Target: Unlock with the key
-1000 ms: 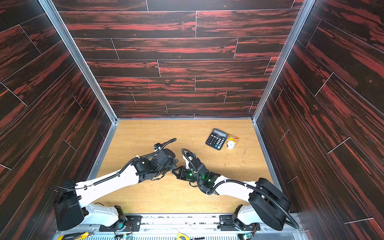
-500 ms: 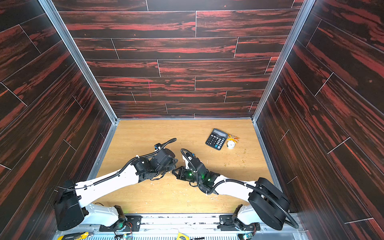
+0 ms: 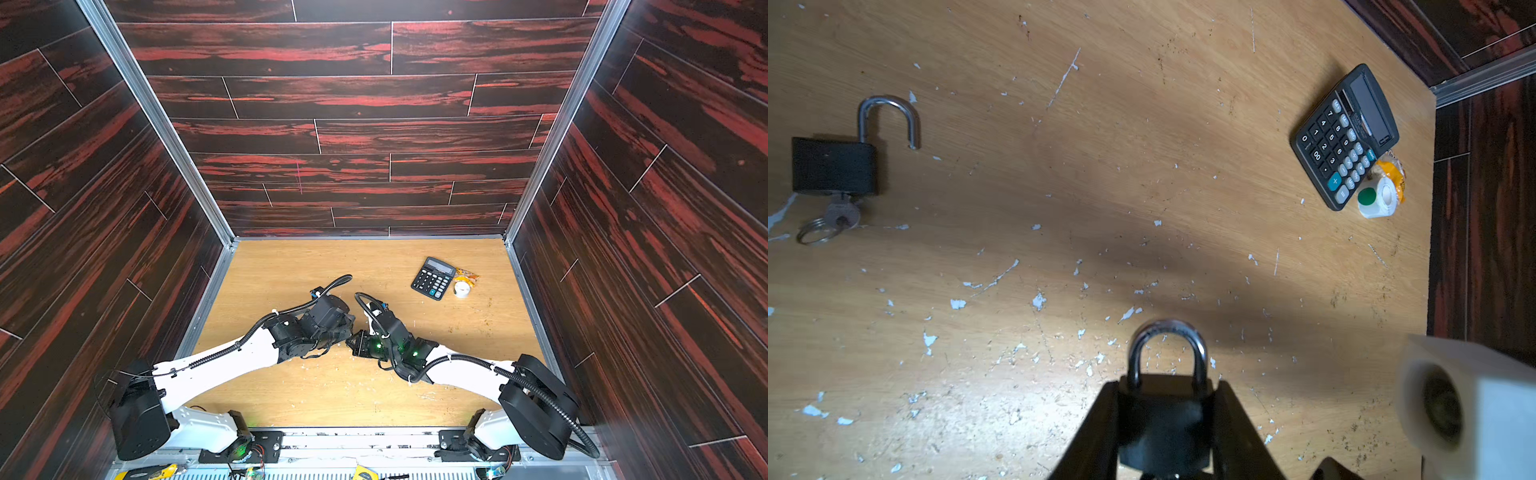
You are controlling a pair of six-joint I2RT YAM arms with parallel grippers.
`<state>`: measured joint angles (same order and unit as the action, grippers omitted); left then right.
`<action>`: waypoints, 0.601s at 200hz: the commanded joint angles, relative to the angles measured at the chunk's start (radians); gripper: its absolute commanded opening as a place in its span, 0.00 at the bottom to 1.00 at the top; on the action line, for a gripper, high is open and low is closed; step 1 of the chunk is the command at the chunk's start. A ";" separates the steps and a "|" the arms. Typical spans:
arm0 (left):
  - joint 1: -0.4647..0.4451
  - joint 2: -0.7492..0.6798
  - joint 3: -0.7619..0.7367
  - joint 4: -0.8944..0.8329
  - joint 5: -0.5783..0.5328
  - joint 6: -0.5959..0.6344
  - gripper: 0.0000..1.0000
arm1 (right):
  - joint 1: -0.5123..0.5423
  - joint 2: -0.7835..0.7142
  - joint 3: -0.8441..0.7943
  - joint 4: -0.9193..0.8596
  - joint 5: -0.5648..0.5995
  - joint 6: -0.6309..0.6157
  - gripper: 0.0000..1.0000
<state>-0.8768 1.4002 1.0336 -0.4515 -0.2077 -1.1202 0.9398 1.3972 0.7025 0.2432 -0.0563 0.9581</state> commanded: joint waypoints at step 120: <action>-0.062 0.000 0.011 -0.116 0.174 0.074 0.00 | -0.105 -0.057 0.128 0.089 -0.045 -0.079 0.00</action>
<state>-0.8776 1.4002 1.0439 -0.4297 -0.1833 -1.0687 0.8688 1.3914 0.7425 0.1749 -0.1726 0.8886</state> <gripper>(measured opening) 0.353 0.072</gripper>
